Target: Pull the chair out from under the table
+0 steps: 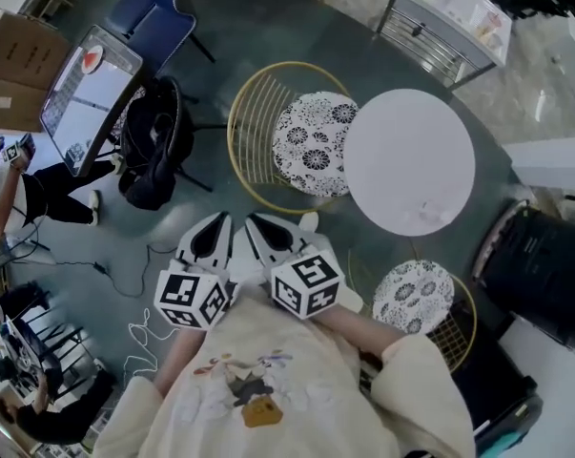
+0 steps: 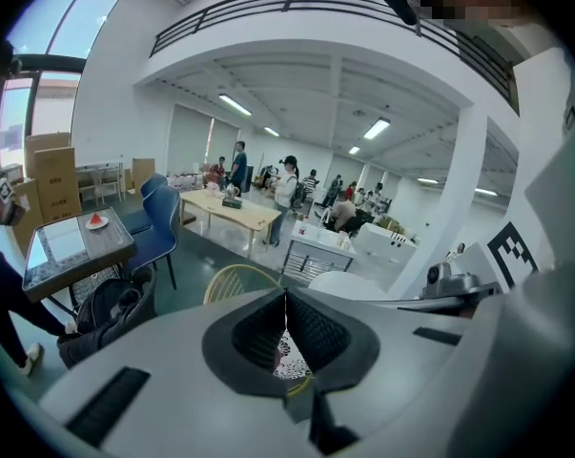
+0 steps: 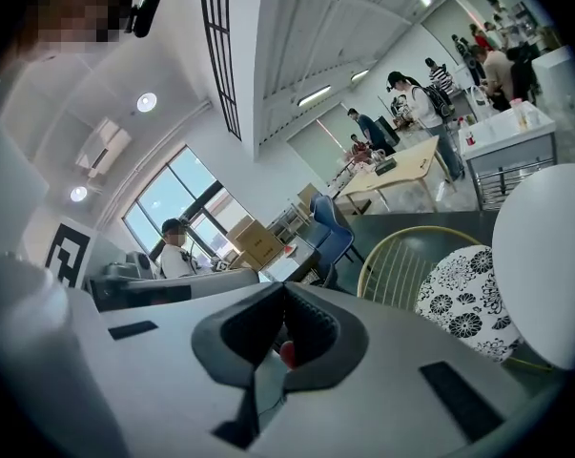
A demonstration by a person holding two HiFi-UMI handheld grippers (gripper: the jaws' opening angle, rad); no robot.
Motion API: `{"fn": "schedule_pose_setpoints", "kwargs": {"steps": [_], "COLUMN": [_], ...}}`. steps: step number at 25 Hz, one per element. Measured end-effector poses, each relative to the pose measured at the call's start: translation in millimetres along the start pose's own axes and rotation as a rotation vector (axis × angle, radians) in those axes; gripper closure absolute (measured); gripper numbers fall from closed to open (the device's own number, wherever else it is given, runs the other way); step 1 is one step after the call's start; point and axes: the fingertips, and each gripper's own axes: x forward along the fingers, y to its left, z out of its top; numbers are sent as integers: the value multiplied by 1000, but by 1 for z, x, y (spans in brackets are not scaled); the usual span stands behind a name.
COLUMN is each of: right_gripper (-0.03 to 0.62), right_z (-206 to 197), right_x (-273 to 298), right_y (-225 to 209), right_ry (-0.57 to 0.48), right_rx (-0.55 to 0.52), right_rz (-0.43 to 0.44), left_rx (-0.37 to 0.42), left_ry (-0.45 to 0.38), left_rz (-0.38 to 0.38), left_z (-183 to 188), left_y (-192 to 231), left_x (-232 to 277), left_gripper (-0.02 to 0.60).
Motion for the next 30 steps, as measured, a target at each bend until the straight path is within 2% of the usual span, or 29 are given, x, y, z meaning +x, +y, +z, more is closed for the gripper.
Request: {"fn": "schedule_pose_setpoints", "kwargs": {"steps": [3,9,12,14,17,21,26,30], "right_gripper": [588,586,579,551,519,513,510,505], "right_z": [-9,-36,-54,-67,-79,-103,-127,-147], "right_x": [9,35,45,54,68,88,102,115], "right_y": [-1,-13,-29,-42,-57,-85,-116,-128], "right_ry": [25,89,134,164,183,216,240,263], "right_rx": [-23,-112,-105,-83,-83,-154,-126,-165], "right_rz": [-3,-60,-86,-100,-118,-161,-204,-205], "left_rx": [-28,-73,-96,-113,-174,-221,-250,-271], "left_ry": [9,90,117,137,161,197,247,277], "left_rz": [16,15,16,8,0,-2,-22,-45], "left_z": [-4,-31,-47,-61,-82,-114,-145,-167], "left_y": [16,54,68,77,94,112,120,129], "left_x": [7,31,44,53,68,87,114,136], "left_gripper": [572,572,572,572,572,572,568,486]}}
